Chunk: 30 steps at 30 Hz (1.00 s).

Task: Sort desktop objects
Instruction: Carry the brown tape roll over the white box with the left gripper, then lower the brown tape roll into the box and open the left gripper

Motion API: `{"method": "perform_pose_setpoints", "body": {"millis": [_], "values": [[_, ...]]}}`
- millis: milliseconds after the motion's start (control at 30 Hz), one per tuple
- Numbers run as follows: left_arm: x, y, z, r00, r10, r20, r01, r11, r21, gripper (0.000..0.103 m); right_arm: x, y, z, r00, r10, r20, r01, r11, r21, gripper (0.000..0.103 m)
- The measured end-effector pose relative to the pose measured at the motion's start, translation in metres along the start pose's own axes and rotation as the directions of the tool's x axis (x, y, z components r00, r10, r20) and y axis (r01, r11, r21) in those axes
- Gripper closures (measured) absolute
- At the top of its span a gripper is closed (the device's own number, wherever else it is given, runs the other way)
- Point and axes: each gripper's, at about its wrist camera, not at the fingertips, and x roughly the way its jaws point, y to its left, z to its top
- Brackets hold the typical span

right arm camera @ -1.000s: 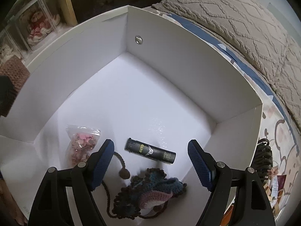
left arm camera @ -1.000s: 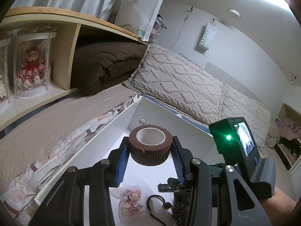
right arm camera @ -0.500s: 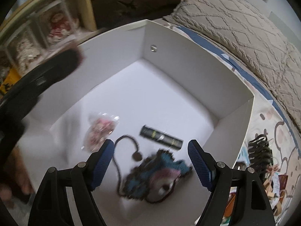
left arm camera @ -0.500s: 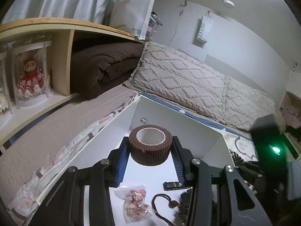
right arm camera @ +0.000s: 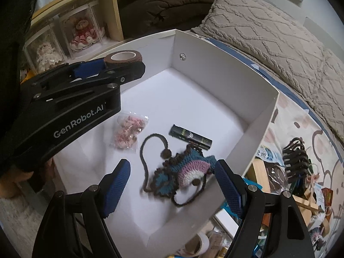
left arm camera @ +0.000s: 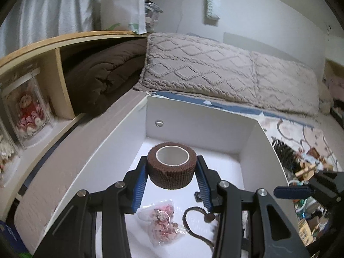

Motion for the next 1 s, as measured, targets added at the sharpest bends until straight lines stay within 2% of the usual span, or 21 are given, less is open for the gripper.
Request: {"method": "perform_pose_setpoints", "body": {"millis": [233, 333, 1000], "values": [[-0.002, -0.024, -0.004, 0.999, -0.029, -0.039, 0.033, 0.993, 0.116, 0.06, -0.006, -0.002, -0.006, 1.0, 0.017, 0.015, -0.017, 1.0, 0.002, 0.022], [-0.001, -0.029, -0.007, 0.998, -0.014, -0.056, 0.022, 0.99, 0.142, 0.06, -0.007, 0.001, -0.008, 1.0, 0.019, 0.017, -0.019, 1.0, -0.004, 0.022], [0.009, -0.028, -0.019, 0.992, 0.004, -0.126, 0.018, 0.985, 0.174, 0.06, -0.001, 0.007, -0.01, 1.0, -0.001, -0.001, 0.001, 0.999, -0.035, 0.022]]}}
